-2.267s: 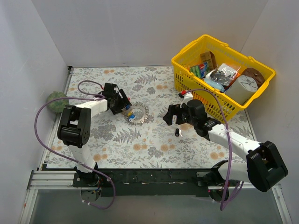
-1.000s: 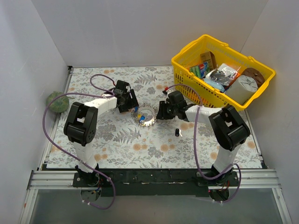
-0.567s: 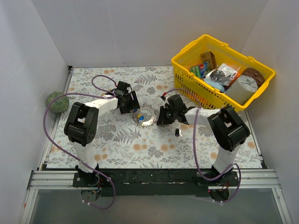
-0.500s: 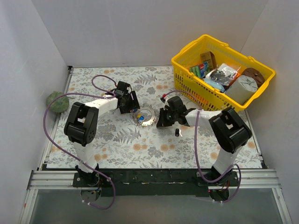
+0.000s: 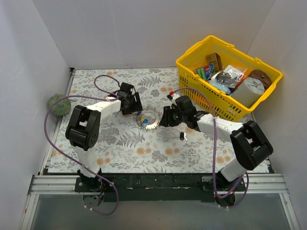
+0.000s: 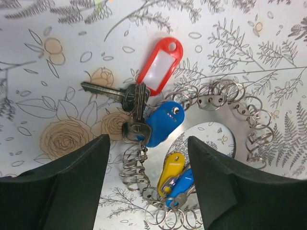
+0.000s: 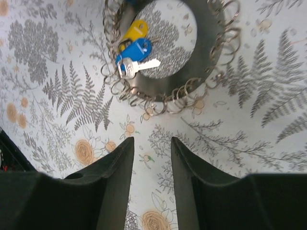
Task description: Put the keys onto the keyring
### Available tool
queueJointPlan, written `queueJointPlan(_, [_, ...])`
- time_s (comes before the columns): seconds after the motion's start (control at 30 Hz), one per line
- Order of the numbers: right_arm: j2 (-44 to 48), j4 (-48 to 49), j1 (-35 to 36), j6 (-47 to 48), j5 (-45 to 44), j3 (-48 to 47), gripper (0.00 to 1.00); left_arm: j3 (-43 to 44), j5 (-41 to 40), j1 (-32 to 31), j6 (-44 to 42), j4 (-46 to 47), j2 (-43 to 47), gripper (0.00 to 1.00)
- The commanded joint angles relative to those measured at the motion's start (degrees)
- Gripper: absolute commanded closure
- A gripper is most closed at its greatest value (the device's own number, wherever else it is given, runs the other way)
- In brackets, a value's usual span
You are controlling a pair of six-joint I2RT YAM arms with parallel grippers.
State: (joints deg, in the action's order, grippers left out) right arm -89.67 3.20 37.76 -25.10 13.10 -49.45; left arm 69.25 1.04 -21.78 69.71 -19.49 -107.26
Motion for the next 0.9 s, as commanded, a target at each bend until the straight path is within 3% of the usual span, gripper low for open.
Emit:
queueJointPlan(0.0, [0.7,-0.9,-2.9,1.6,-2.2,-3.6,0.55,4.1,-6.3,-1.6,-4.4,0.4,4.3,0.35])
queueJointPlan(0.23, [-4.6,3.6,-7.4,0.4,1.5,-4.4,0.58,6.9,-8.4,-3.4,-4.9,-1.5,1.9,0.36])
queueJointPlan(0.63, [-16.2,1.2,-7.4,3.4,2.9,-16.8,0.64,-0.3,-10.4,-3.3,-1.2,-3.5,4.7,0.38])
queueJointPlan(0.73, [-15.9,1.5,-6.7,5.0,2.9,-17.8,0.74,-1.7,-10.5,-3.3,-0.3,-3.6,5.0,0.39])
queueJointPlan(0.87, [-17.4,-0.2,-3.3,8.6,0.8,-21.7,0.97,-2.5,-9.9,-3.4,0.8,-3.7,4.6,0.39])
